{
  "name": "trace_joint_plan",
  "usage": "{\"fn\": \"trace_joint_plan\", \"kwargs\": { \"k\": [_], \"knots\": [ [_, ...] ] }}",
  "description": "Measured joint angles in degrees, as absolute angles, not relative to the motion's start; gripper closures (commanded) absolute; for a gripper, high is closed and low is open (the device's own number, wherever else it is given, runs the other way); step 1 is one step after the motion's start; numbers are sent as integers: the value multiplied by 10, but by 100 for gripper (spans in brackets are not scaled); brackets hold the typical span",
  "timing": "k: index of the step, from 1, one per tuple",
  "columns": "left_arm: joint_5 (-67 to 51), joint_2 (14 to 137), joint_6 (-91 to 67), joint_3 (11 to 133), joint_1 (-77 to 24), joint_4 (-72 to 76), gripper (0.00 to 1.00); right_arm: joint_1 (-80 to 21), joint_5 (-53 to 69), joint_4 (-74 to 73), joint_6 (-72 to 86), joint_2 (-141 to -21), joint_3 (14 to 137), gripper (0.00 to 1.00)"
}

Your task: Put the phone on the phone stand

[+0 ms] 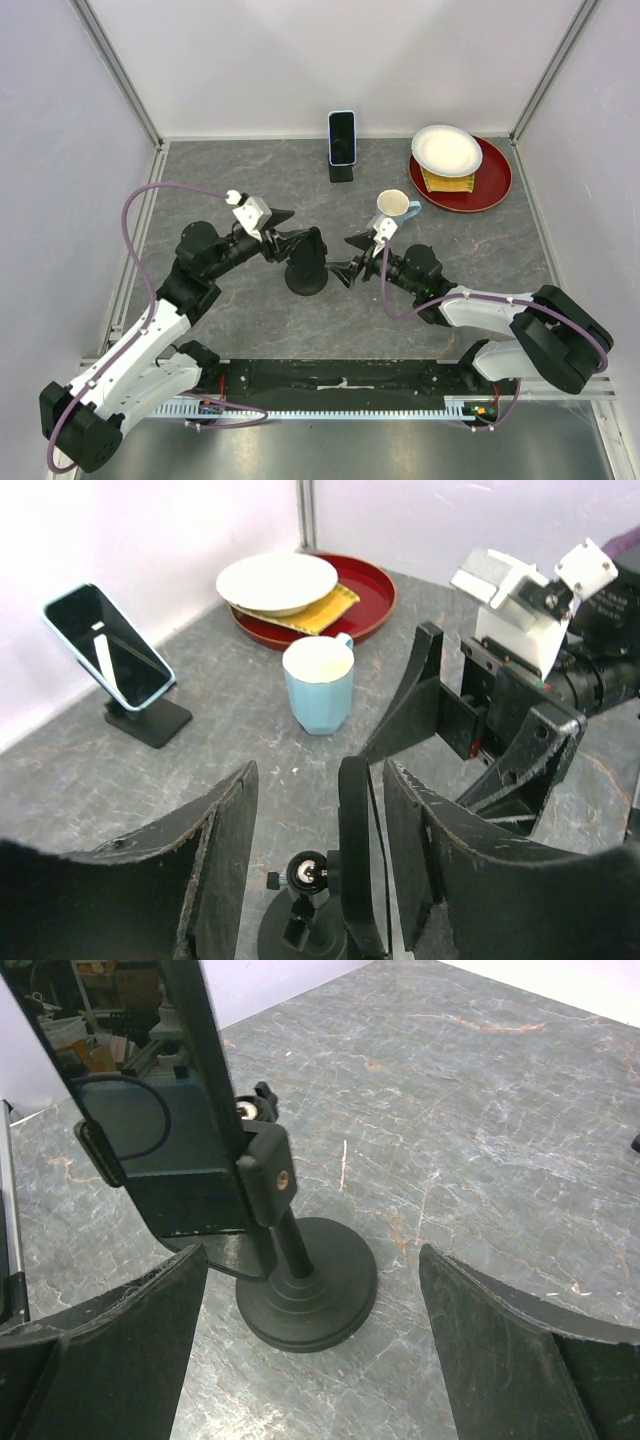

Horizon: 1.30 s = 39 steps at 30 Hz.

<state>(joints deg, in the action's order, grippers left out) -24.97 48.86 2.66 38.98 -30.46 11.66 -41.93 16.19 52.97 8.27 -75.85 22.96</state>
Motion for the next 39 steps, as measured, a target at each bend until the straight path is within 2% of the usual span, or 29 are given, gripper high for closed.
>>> {"fn": "trace_joint_plan", "kwargs": {
  "k": [9,13,23,32,39],
  "knots": [
    [-143,400,27,353,-304,145,42,-530,31,517,53,-772,258,2],
    [-84,381,27,345,-303,147,43,-556,-35,585,73,-764,214,2],
    [-46,362,26,343,-303,147,44,-678,-227,602,161,-814,186,2],
    [-40,350,25,343,-303,147,44,-779,-399,469,249,-896,268,2],
    [-42,350,23,343,-303,147,42,-787,-435,396,285,-944,308,2]
  ]
}}
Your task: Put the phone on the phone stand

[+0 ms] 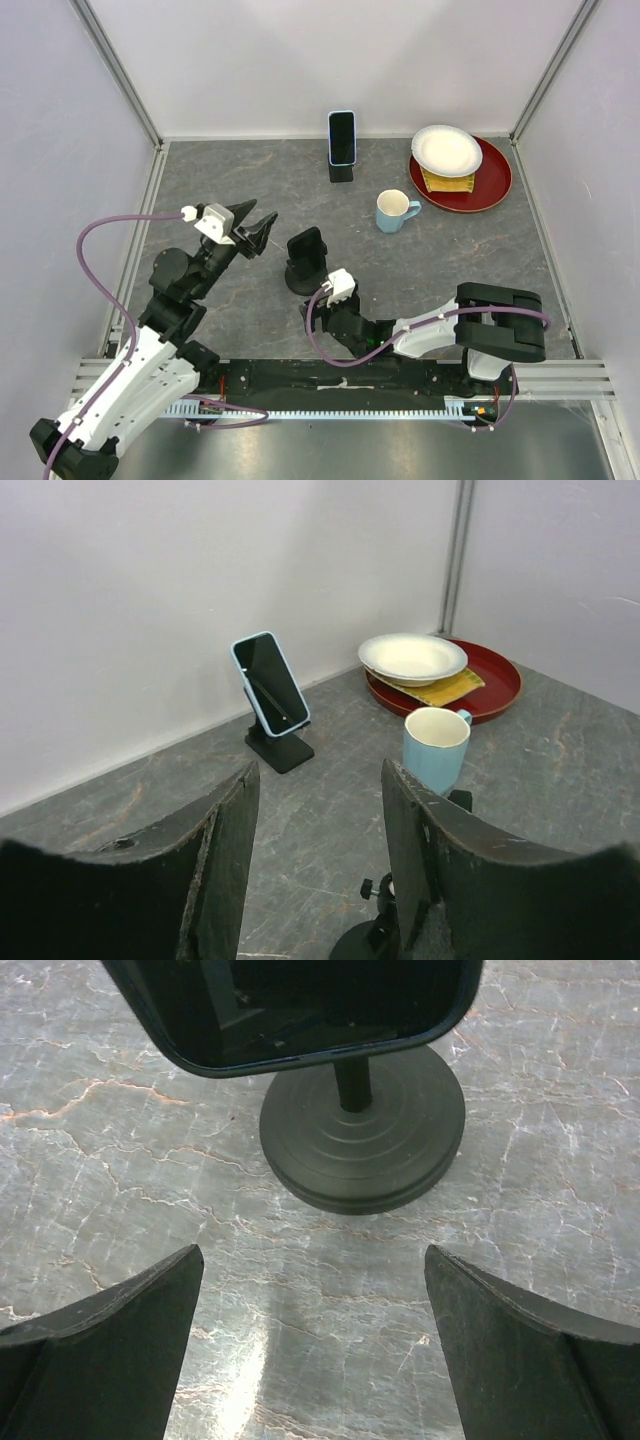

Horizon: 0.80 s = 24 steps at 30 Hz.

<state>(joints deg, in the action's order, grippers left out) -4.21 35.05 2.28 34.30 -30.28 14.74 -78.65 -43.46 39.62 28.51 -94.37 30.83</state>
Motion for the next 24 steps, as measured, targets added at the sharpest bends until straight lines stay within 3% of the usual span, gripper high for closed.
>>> {"fn": "trace_joint_plan", "kwargs": {
  "k": [5,13,18,24],
  "knots": [
    [-83,373,22,343,-303,147,37,-787,-419,401,254,-922,298,2],
    [-239,455,11,414,-302,95,35,-778,-387,381,209,-750,268,2],
    [-257,469,11,442,-302,64,33,-764,-309,363,210,-707,239,2],
    [-258,490,11,465,-301,21,37,-745,-287,243,217,-665,251,2]
  ]
}}
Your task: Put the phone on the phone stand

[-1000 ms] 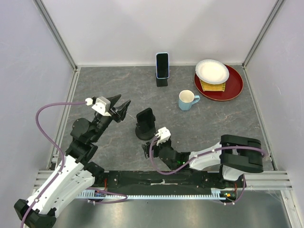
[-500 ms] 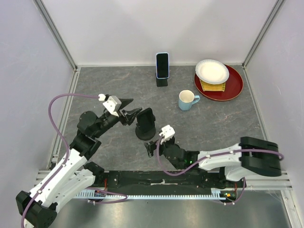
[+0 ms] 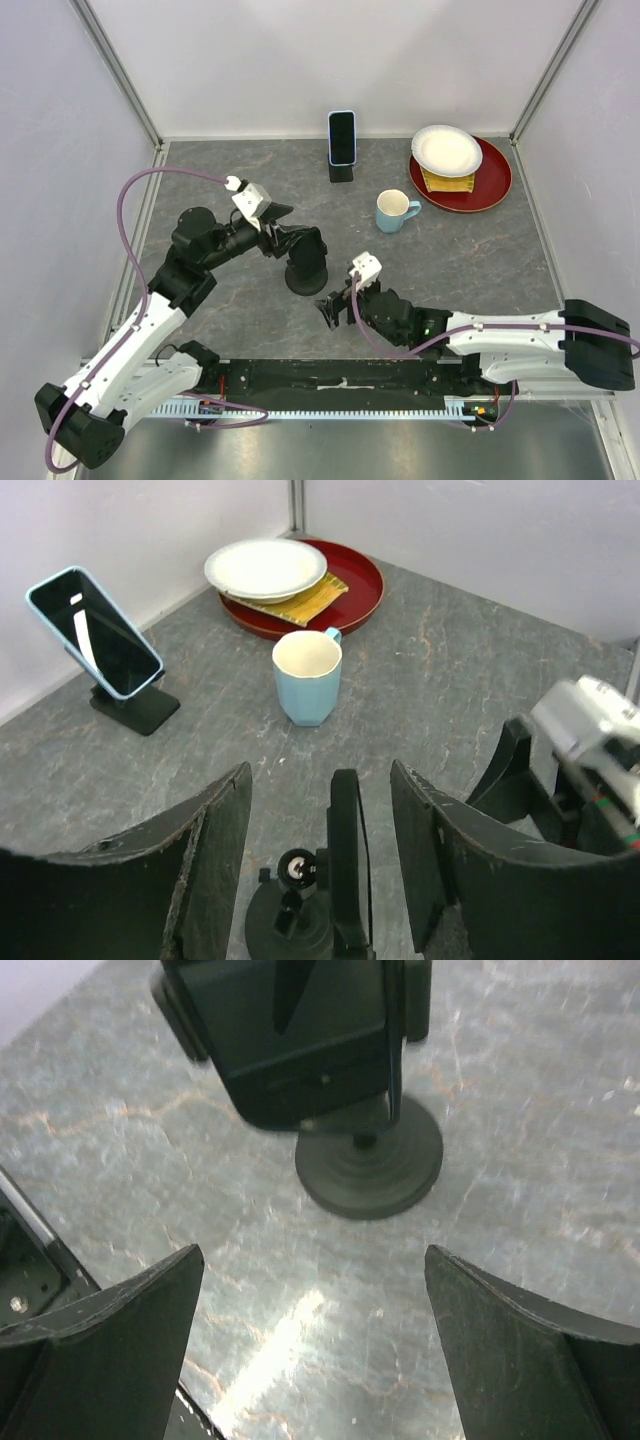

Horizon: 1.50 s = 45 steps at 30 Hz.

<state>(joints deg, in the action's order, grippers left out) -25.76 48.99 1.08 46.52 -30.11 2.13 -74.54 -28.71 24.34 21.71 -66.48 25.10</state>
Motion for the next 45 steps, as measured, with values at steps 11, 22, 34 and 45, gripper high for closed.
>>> {"fn": "trace_joint_plan", "kwargs": {
  "k": [11,22,34,45],
  "knots": [
    [-43,376,-5,444,-270,11,37,-734,-369,73,149,-720,554,2],
    [74,341,-20,427,-234,25,42,-732,-440,-85,176,-832,704,2],
    [71,351,-35,427,-228,24,43,-708,-390,-98,156,-834,700,2],
    [67,356,-41,427,-224,24,44,-678,-360,-76,138,-842,698,2]
  ]
}}
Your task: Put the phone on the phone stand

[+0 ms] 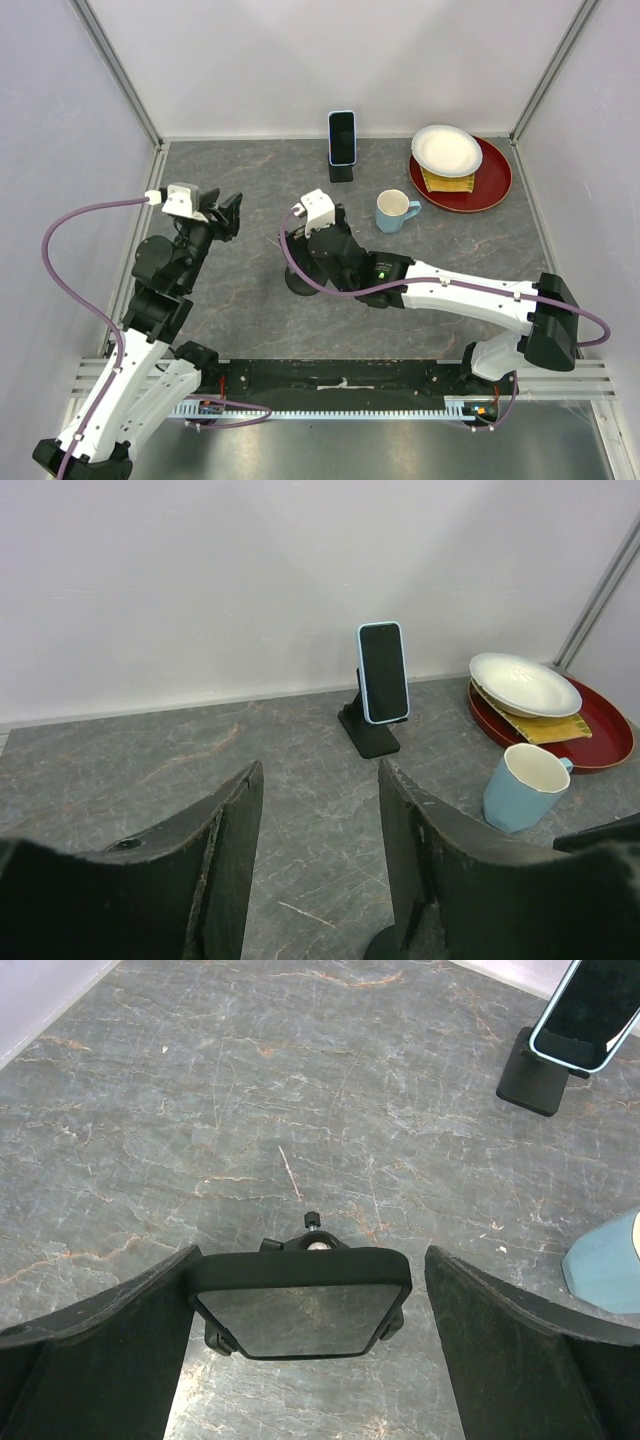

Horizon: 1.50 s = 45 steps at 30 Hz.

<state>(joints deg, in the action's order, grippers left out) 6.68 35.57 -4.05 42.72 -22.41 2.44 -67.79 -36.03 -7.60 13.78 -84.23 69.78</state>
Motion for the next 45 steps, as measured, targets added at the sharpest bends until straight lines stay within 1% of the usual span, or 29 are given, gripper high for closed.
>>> {"fn": "trace_joint_plan", "kwargs": {
  "k": [5,7,8,9,11,12,14,15,17,18,19,20,22,23,31,35,40,45],
  "knots": [
    [59,359,-43,427,-222,24,44,-676,-349,-61,134,-847,698,2],
    [59,359,-43,427,-222,24,44,-676,-344,-54,132,-851,698,4],
    [59,360,-43,427,-222,24,44,-676,-342,-51,132,-854,698,5],
    [59,360,-43,427,-222,24,45,-676,-342,-49,132,-857,697,11],
    [59,362,-43,427,-222,24,45,-676,-340,-41,130,-861,694,16],
    [59,363,-43,427,-222,24,45,-675,-339,-38,128,-862,691,23],
    [59,367,-43,427,-222,24,45,-675,-338,-32,123,-863,686,32],
    [58,368,-44,427,-222,24,45,-674,-336,-30,121,-863,685,40],
    [57,369,-46,427,-220,24,45,-674,-335,-21,117,-863,682,49],
    [57,370,-47,427,-219,24,45,-673,-334,-17,115,-863,681,60],
    [57,370,-47,427,-218,24,45,-673,-333,-12,113,-863,679,64],
    [57,370,-48,427,-216,24,46,-673,-333,-9,111,-864,678,73],
    [56,370,-50,427,-214,24,46,-673,-333,-2,107,-865,677,85],
    [56,370,-50,427,-214,24,46,-673,-334,2,106,-866,676,100],
    [54,371,-58,427,-198,24,47,-667,-375,52,96,-894,684,100],
    [52,371,-65,427,-185,24,47,-644,-404,76,96,-926,706,100],
    [44,371,-72,427,-177,24,47,-602,-438,87,86,-981,759,100],
    [42,371,-79,427,-169,24,48,-555,-445,92,78,-1045,831,100]
  ]
}}
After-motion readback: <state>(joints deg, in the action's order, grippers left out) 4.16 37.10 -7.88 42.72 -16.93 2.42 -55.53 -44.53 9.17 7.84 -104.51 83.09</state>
